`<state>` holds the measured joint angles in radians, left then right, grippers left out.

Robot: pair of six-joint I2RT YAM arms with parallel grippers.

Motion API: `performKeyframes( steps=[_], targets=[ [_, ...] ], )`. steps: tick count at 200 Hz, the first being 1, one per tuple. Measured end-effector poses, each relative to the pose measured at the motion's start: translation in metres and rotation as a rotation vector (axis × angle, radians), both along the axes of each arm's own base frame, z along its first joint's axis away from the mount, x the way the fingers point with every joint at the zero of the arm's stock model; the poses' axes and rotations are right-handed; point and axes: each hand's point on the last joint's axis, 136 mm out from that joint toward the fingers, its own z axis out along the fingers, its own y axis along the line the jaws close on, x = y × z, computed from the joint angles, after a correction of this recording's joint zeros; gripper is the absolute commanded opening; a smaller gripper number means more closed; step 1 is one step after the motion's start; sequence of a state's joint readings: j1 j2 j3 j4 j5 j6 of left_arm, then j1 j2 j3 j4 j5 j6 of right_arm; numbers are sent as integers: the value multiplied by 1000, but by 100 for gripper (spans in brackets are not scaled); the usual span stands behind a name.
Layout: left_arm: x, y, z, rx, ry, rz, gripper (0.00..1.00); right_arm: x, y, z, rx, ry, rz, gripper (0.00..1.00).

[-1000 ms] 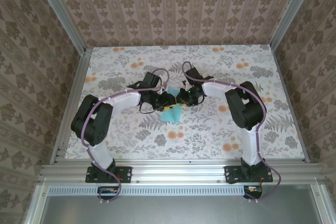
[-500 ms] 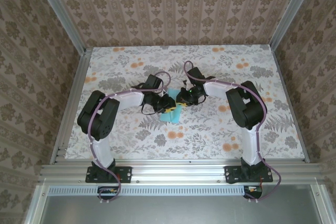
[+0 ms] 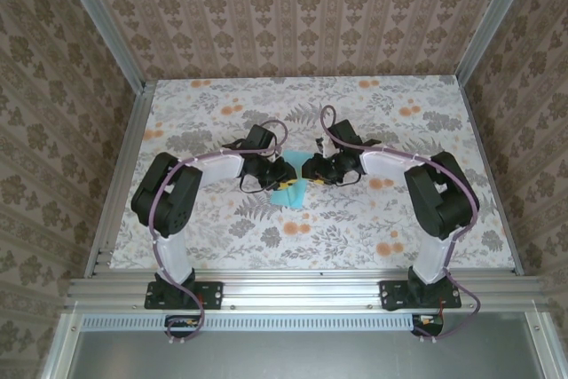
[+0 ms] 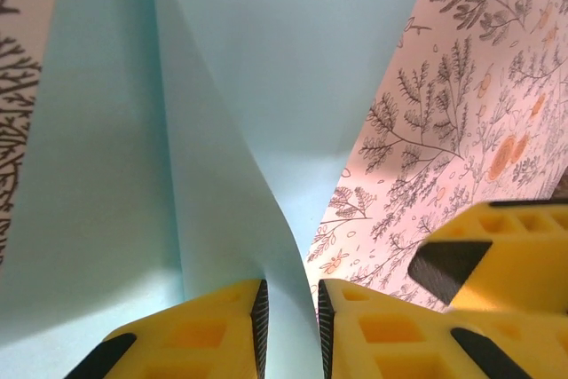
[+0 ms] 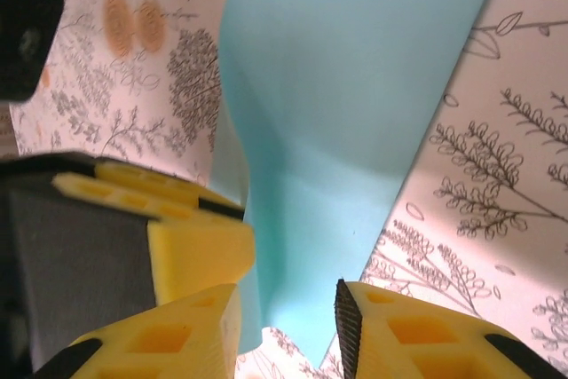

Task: Fold a paper plane with a square sheet of paper (pick it up from the middle)

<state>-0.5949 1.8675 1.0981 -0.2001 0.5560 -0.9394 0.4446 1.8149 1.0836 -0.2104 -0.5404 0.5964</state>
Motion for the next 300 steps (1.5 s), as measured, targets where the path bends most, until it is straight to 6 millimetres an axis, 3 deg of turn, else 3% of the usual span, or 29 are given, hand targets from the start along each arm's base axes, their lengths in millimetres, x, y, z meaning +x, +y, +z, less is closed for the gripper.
performKeyframes(
  steps=[61,105,218,242,268,300],
  targets=[
    [2,-1,2,-1,1,9,24,-29,23,-5,-40,-87,133,45],
    [1,0,0,4,8,10,24,-29,30,-5,-61,-135,152,44],
    [1,1,-1,14,11,14,28,-19,28,-7,-118,-194,131,7],
    [3,5,-1,32,4,31,38,-18,23,-11,-155,-202,127,4],
    [4,15,13,46,-40,80,48,-16,19,-12,-187,-214,134,3],
    [-1,27,25,28,-75,117,45,-10,20,-10,-211,-229,152,2]
  ],
)
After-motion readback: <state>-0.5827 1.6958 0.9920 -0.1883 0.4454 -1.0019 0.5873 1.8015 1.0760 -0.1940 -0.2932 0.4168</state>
